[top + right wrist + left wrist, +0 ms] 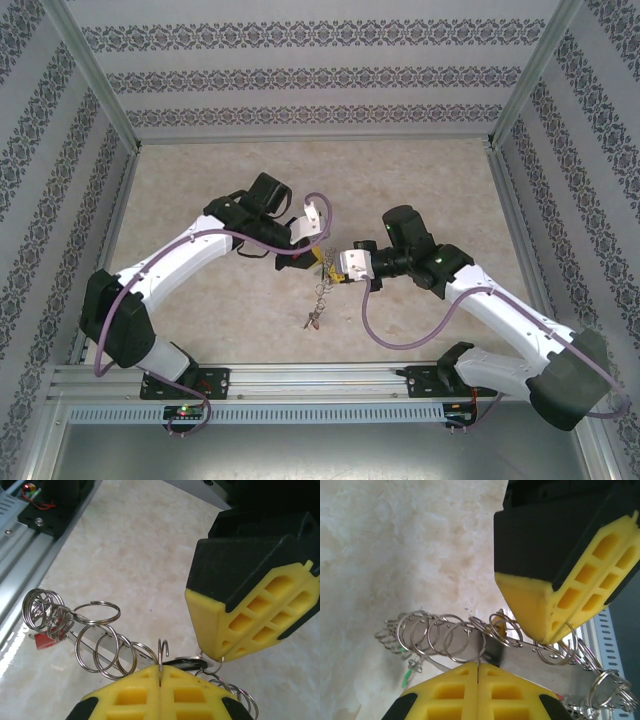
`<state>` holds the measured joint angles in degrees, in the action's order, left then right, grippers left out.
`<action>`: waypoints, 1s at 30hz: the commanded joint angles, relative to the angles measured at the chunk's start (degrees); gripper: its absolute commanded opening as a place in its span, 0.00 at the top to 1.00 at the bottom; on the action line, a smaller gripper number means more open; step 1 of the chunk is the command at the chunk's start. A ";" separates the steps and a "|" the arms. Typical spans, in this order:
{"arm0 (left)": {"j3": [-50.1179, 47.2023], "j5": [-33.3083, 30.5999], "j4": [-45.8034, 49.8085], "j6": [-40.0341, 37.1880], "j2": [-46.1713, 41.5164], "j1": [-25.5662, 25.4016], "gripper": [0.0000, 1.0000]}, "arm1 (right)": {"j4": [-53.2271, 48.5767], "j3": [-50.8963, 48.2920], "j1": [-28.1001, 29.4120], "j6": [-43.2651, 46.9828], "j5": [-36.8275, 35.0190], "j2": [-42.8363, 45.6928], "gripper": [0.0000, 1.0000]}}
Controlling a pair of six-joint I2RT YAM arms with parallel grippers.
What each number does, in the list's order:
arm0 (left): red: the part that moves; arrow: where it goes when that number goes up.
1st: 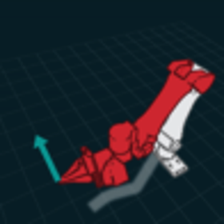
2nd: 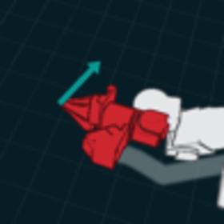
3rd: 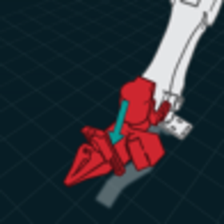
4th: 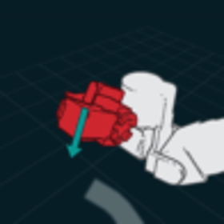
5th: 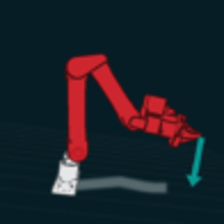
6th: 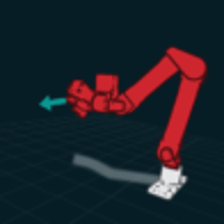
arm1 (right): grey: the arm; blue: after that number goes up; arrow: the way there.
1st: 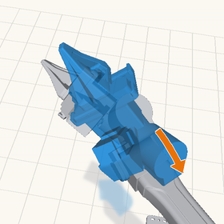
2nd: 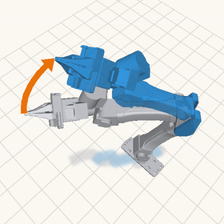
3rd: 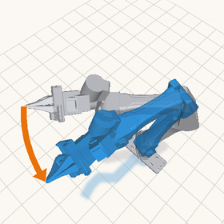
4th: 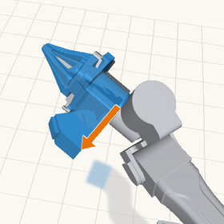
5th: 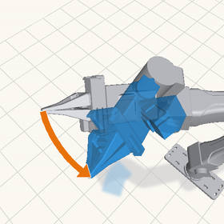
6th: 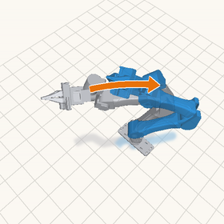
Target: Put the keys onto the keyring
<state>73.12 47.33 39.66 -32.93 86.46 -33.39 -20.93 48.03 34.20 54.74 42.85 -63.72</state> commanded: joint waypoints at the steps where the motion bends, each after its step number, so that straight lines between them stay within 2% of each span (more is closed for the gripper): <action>1: -0.90 1.25 -8.58 -1.79 -1.80 -0.65 1.00 | 0.25 2.00 -1.43 -2.79 6.42 -0.26 1.00; 10: -6.18 4.70 -15.86 -2.94 -4.98 -0.63 1.00 | 0.04 1.25 -5.33 -6.40 11.27 -0.79 1.00; 16: -6.21 3.77 -15.99 -3.61 -5.74 -1.71 1.00 | -1.31 1.35 -6.95 -7.35 13.74 -0.77 1.00; 30: -6.50 3.23 -13.46 -5.77 -6.89 -4.52 1.00 | -2.23 1.56 -6.95 -7.15 13.38 -1.32 1.00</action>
<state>67.22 49.28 26.28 -36.27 81.49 -36.71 -23.51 48.05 27.49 47.88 52.99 -65.69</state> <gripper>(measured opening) 0.044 0.061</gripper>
